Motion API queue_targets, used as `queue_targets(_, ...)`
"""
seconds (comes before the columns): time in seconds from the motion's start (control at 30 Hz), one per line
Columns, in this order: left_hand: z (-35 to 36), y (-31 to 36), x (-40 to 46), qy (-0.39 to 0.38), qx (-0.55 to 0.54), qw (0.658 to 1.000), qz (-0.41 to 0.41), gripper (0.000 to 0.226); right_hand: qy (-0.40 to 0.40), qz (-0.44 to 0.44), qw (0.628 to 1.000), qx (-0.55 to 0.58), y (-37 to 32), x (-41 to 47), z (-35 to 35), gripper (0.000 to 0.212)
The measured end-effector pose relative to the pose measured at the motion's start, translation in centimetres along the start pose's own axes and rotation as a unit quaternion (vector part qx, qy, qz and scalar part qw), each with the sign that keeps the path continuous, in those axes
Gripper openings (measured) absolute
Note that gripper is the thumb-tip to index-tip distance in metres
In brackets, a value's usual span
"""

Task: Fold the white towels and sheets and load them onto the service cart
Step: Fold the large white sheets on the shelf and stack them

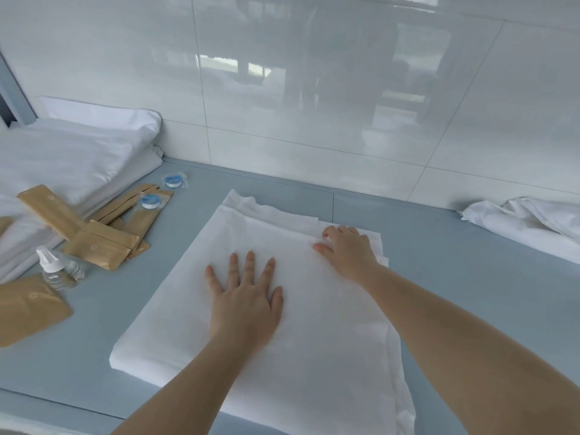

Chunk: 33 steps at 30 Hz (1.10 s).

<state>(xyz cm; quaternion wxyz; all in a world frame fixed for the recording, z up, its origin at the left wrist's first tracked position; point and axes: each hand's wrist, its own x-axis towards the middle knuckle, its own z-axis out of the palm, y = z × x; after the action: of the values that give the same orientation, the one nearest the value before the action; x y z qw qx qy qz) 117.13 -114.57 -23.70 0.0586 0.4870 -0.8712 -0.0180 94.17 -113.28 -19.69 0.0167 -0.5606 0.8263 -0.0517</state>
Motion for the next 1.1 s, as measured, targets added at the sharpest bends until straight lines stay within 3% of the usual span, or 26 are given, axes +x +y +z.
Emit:
queue_targets(0.17,-0.1,-0.2,-0.1,0.01,0.003,0.999,-0.037,0.075,0.007,-0.072,0.997,-0.018,-0.5,1.2,0.1,0.023)
queue_targets(0.33,-0.2,0.1,0.1,-0.017,0.01,0.995,-0.094,0.08,0.082,-0.066,0.993,-0.052,-2.7,1.8,1.1,0.025)
queue_targets(0.47,-0.4,-3.0,2.4,-0.026,0.03,0.996,-0.083,0.078,0.066,-0.1,0.993,0.002,-7.4,4.0,1.5,0.035)
queue_targets(0.63,-0.6,-6.8,3.2,-0.043,0.004,0.994,-0.105,0.072,0.058,-0.159,0.986,-0.012,-10.0,6.4,2.2,0.025)
queue_targets(0.77,-0.5,-6.5,3.1,-0.047,-0.004,0.992,-0.115,0.072,0.076,-0.104,0.989,-0.072,-10.7,6.1,2.2,0.021)
queue_targets(0.87,-0.5,-6.5,3.1,-0.047,-0.001,0.992,-0.115,0.072,0.138,-0.114,0.981,-0.073,-11.0,3.9,1.8,0.034)
queue_targets(0.9,-0.5,-6.5,3.1,-0.049,0.002,0.992,-0.116,0.071,0.134,-0.149,0.979,-0.037,-11.0,2.3,1.9,0.04)
queue_targets(0.97,-0.7,-6.5,3.1,-0.054,0.007,0.992,-0.116,0.07,0.051,-0.212,0.976,0.013,-10.1,-1.6,2.7,0.053)
queue_targets(1.03,-1.0,-6.5,3.1,-0.059,0.012,0.992,-0.115,0.069,-0.054,-0.175,0.983,0.0,-7.2,-4.6,3.3,0.061)
queue_targets(1.1,-1.3,-6.2,2.8,-0.064,0.017,0.99,-0.124,0.066,-0.089,-0.075,0.993,-0.029,-2.6,-6.0,2.7,0.059)
